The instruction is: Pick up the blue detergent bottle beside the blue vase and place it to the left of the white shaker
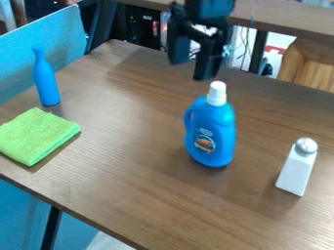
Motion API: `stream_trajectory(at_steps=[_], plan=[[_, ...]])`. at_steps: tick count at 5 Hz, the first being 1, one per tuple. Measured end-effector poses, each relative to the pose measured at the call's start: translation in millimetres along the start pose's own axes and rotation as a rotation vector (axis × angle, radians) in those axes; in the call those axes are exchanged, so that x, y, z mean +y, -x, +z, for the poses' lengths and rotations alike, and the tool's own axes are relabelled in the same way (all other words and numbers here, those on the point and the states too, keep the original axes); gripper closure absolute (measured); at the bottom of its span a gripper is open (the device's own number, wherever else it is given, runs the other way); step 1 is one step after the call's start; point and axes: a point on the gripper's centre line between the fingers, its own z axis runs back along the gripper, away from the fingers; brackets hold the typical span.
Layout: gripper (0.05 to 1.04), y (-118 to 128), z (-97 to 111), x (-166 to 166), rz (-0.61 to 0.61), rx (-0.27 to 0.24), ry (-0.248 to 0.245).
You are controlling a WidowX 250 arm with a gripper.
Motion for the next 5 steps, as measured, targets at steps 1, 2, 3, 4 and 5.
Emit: stream_trajectory(at_steps=[1, 2, 3, 4, 5], plan=[[0.08, 28.0, 12.6, 14.2, 0.05, -0.027, -0.018], [0.082, 60.5, 1.1, 49.2, 0.167, 0.041, -0.076], [0.082, 96.3, -37.1, 84.7, 0.232, 0.171, -0.118], [0.082, 124.2, -41.9, 125.2, 0.275, 0.135, -0.112], [0.082, 142.7, -42.7, 142.0, 0.345, 0.096, -0.061]])
